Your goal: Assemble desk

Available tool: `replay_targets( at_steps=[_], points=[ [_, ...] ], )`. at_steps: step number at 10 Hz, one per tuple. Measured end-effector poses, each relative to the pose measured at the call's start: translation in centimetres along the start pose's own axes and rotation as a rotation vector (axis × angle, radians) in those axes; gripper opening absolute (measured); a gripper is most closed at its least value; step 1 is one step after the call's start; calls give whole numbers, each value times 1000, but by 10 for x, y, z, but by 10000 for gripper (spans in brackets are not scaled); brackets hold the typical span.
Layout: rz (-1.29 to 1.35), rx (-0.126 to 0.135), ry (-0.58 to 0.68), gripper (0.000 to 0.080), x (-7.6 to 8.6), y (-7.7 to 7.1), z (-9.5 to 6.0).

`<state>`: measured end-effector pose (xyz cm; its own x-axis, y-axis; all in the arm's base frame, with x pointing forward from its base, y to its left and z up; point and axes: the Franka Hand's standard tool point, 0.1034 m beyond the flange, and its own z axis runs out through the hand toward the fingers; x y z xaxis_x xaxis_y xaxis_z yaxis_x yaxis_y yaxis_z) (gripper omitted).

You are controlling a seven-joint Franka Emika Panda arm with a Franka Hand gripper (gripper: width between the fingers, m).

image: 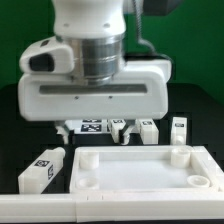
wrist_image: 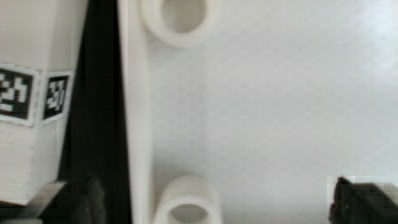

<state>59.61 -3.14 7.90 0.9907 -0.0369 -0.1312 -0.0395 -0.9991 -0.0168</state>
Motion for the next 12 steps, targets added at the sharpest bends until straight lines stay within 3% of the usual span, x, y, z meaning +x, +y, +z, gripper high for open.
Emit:
replay_targets(
  at_steps=[4,5,8,9,12],
  points=[
    [-7,-2,-6,649,-4,-2,1],
    [9,-1,-6,649,-5,-10,-1],
    [20,2,-118,649,-38,-83,-4],
    [-10,3,-127,649,-39,-98,-8],
    [3,9,-128,649,-38,-92,-6]
  ],
)
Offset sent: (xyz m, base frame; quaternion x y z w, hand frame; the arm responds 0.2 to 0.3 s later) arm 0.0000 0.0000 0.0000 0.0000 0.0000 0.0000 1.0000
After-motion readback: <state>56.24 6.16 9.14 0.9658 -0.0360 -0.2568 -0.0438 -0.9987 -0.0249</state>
